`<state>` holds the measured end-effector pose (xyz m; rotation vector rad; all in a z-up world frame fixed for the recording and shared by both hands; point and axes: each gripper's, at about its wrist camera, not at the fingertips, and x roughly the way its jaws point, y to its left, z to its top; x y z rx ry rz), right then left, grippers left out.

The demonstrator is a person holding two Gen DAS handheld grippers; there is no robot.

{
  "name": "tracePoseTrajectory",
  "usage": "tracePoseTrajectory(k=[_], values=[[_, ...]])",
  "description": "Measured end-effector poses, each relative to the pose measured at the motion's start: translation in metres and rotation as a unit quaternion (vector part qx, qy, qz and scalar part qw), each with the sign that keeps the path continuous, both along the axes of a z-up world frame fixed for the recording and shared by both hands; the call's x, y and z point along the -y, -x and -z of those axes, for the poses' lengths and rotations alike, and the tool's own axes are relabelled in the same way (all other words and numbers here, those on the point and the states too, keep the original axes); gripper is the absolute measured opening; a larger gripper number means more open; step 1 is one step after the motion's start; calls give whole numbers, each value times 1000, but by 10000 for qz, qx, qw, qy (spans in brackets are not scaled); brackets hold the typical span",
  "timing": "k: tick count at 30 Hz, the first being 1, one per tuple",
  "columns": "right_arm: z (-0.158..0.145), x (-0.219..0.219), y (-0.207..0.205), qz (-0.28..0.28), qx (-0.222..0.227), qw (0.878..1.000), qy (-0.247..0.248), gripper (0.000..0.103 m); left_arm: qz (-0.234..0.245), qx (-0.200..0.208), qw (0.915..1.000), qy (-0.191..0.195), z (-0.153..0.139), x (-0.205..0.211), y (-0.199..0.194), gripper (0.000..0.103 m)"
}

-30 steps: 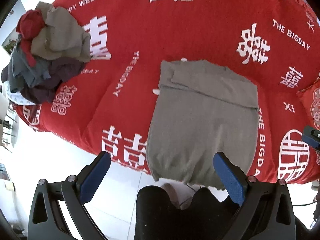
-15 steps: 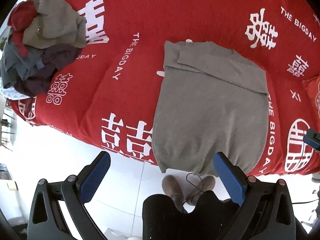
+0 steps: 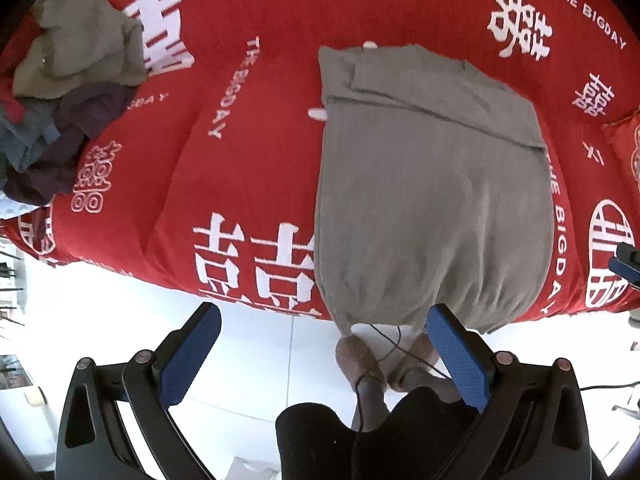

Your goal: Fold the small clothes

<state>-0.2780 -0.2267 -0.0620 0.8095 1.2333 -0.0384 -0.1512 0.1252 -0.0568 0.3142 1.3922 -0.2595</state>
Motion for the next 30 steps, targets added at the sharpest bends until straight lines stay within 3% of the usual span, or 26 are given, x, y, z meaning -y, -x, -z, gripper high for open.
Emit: tracePoseTrajectory(k=[9,17,23,30], values=[[40,-2,8,4,-188,9996,-209,88,8,-288,9995,142,53,1,-13,103],[91,2,17,151,-437,9982,-380,88,-39,-588,9970,506,107,-10,-25,103],[132,4,19,26,-492,9977,-463,88,181,-699,9959,536,151,-13,-35,103],[171,-4,32,-139,-485,9942,-951,88,274,-1321,9843,1138,192,-18,-32,103]])
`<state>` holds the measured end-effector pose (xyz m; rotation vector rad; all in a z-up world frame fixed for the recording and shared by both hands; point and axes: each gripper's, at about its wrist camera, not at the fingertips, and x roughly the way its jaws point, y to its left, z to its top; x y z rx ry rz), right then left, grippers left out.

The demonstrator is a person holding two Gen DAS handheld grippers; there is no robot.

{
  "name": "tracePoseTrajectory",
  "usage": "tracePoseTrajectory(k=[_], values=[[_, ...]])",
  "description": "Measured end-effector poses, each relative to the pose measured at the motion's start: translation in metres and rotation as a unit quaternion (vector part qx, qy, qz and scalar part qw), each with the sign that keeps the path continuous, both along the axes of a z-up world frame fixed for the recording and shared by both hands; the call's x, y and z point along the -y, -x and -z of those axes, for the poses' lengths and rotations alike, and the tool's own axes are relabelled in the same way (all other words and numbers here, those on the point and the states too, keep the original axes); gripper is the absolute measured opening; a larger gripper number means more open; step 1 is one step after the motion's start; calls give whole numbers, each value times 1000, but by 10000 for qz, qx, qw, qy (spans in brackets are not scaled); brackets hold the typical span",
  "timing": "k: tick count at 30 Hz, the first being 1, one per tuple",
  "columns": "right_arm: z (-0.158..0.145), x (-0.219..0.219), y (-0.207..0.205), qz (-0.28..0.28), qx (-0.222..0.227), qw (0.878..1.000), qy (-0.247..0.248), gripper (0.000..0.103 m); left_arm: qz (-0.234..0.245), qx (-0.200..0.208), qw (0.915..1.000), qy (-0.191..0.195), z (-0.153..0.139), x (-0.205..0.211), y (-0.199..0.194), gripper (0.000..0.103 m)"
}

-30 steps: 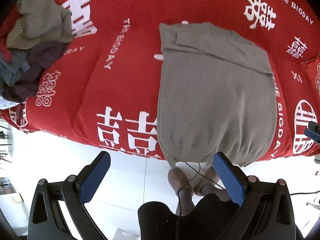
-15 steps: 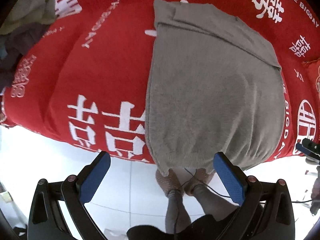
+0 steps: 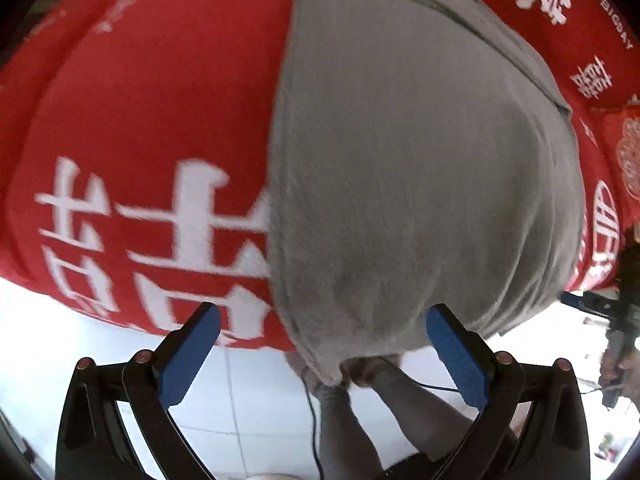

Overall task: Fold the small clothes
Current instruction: 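Lower both grippers to the sweater hem and grasp it, then lift the hem with both grippers and fold it toward the collar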

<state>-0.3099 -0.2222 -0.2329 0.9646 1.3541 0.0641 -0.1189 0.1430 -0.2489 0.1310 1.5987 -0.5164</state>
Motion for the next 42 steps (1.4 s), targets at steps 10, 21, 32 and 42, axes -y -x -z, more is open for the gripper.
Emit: tracePoseTrajectory(k=[10,21,32,42], values=[[37,-31,1,-357,-169,9986,-350,89,582,-332,9974,273,20,24,20,103],[37,-30,-3,-302,262,9949,-926,89,563,-289,9953,731,9,51,29,103],[46,-43,-7,235,353,9842,-1719,83,652,-89,9975,269,9,56,28,59],[15,-40,7,881,569,9749,-1962,11,219,-431,9949,886,-14,32,8,10]])
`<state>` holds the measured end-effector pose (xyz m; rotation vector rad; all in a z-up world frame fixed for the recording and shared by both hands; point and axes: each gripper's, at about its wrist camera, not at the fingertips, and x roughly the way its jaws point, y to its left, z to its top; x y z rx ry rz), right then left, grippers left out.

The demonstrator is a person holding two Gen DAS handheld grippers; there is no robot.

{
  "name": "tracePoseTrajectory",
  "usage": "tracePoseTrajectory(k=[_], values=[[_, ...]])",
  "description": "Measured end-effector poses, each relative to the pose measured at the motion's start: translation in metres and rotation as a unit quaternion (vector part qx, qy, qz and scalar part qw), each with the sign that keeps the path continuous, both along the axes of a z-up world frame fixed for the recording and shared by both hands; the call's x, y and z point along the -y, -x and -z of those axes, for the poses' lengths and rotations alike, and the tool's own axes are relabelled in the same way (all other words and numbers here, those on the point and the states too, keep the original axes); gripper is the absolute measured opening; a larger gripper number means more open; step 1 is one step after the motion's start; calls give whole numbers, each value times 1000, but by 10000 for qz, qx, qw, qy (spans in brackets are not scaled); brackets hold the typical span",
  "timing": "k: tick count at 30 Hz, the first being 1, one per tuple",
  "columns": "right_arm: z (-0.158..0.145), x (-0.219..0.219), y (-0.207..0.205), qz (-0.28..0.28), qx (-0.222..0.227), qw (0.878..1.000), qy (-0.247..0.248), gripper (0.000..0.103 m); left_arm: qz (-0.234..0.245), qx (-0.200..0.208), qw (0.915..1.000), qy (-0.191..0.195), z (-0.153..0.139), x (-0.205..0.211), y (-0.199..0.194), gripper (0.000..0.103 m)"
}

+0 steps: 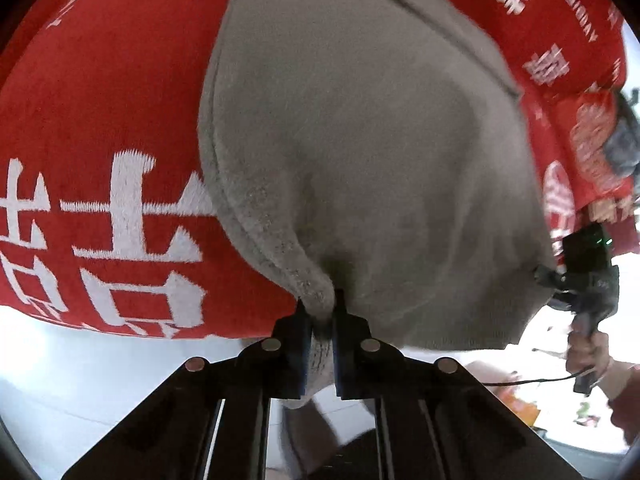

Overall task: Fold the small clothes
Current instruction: 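Lift the hem with both grippers and fold it toward the collar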

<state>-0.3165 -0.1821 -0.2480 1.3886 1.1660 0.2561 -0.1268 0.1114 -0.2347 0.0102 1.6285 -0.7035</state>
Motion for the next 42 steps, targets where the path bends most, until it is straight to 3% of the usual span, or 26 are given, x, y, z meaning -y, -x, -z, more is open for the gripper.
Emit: tracePoseTrajectory(k=[7,15,21,27,29,31,32,33,34,35,36,39,42], values=[[-42,7,-11,510,686,9956,-391,11,-447,3,9970,639,-42,3,-29,10],[-92,61,-84,856,1616,9812,-619,11,-1124,631,9863,1028,-85,30,-132,10],[-94,125,-173,1143,1766,9760,-565,11,-1353,1074,9814,834,-63,95,-220,10],[-34,173,-245,1251,1010,9862,-393,11,-1595,1179,9800,-163,-8,129,-273,10],[-11,181,-261,1144,641,9911,-225,14,-1592,1191,9793,-387,-1,132,-278,23],[-1,189,-266,1228,360,9917,-81,15,-1618,1306,9768,-515,-7,134,-279,30],[4,192,-267,1292,260,9912,-139,15,-1617,1348,9760,-551,-14,133,-279,41],[4,192,-269,1268,195,9916,-184,24,-1631,1408,9749,-562,-21,131,-277,51],[1,190,-270,1202,210,9924,-136,48,-1668,1556,9722,-521,-34,126,-274,70],[-5,189,-270,1150,291,9929,-90,59,-1669,1641,9710,-494,-42,123,-272,76],[-11,189,-268,1095,394,9932,-52,69,-1617,1660,9716,-470,-50,119,-268,76],[-30,182,-260,814,487,9955,33,70,-1342,1185,9833,-333,-47,116,-256,76],[-29,171,-251,628,334,9974,-131,70,-834,766,9925,-461,-22,128,-241,76]])
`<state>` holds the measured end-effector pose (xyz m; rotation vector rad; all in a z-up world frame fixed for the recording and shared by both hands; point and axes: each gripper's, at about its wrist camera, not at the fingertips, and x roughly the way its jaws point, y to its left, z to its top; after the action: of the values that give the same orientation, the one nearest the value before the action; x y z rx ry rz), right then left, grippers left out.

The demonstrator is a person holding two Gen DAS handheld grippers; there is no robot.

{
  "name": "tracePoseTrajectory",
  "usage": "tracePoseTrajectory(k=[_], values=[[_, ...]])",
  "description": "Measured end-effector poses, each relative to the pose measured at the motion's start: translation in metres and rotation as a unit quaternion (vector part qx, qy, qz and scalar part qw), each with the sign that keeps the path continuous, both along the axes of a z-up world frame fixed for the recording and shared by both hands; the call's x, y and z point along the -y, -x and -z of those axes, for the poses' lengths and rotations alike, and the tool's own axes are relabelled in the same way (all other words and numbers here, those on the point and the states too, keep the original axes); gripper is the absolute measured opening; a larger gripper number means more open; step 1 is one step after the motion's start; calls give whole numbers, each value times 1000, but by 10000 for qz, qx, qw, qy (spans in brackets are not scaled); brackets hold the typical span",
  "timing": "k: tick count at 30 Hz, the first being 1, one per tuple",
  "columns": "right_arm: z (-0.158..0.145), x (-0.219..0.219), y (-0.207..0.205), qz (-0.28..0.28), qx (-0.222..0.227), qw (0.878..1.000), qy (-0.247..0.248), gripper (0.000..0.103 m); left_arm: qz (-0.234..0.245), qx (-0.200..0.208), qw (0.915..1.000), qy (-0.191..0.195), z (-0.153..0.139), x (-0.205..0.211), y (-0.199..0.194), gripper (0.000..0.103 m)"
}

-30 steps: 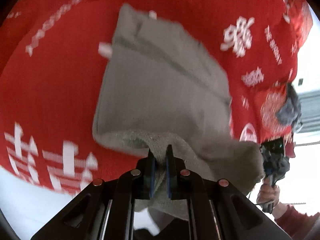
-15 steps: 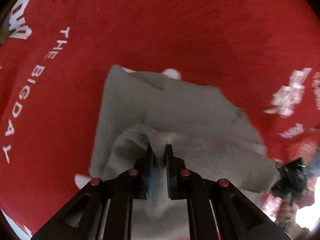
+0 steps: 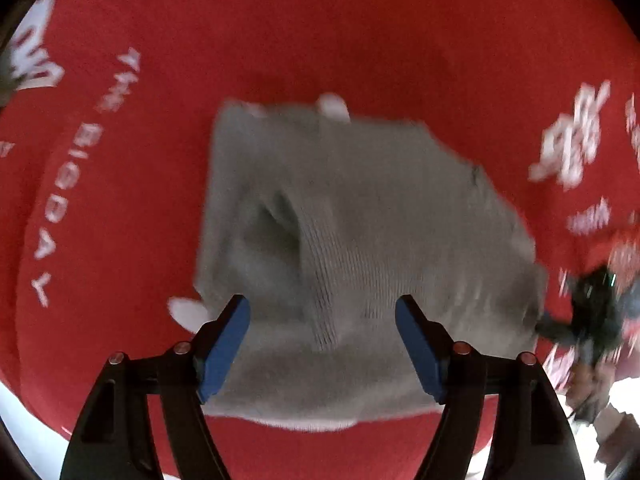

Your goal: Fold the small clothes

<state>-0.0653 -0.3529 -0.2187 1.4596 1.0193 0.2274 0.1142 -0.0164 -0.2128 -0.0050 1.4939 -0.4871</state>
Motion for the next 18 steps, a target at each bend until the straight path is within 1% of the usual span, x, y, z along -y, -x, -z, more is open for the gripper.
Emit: tracePoseTrajectory(k=[1,2,3,4,5,6,8,9,11,12,13,14,15,16,18], values=[[5,-3,2,-30,-33,10000,-60,68,55,-111,9999,-11,8,3,3,76],[8,-5,3,-48,-53,9999,-87,63,72,-255,9996,59,17,9,3,76],[12,-7,3,-67,-70,9999,-101,47,58,-327,9993,160,23,15,3,76],[17,-10,1,-92,-128,9998,-112,23,29,-314,9992,239,25,22,-1,76],[23,-11,-1,-92,-179,9997,-142,12,9,-263,9992,295,24,28,-6,76],[24,-11,-2,-55,-179,9997,-178,10,-12,-174,9992,356,22,33,-10,76],[21,-4,-7,192,34,9996,-218,10,-86,53,9990,426,15,41,-25,76],[18,4,-11,368,186,9988,-273,10,-148,190,9990,386,11,44,-31,76],[13,21,-19,637,329,9971,-254,14,-359,459,9981,212,4,47,-50,76],[11,28,-22,724,290,9969,-134,15,-489,581,9970,152,0,46,-58,76],[9,37,-28,825,202,9964,57,27,-589,696,9958,101,-6,45,-65,76],[6,47,-35,904,85,9956,236,41,-672,839,9942,62,-14,43,-71,76],[3,54,-39,952,26,9949,336,70,-712,982,9926,54,-24,40,-75,76],[-2,61,-42,995,22,9941,441,76,-706,1079,9916,30,-31,38,-77,76],[-21,69,-43,909,69,9920,878,76,-587,1295,9898,-110,-45,33,-72,76]])
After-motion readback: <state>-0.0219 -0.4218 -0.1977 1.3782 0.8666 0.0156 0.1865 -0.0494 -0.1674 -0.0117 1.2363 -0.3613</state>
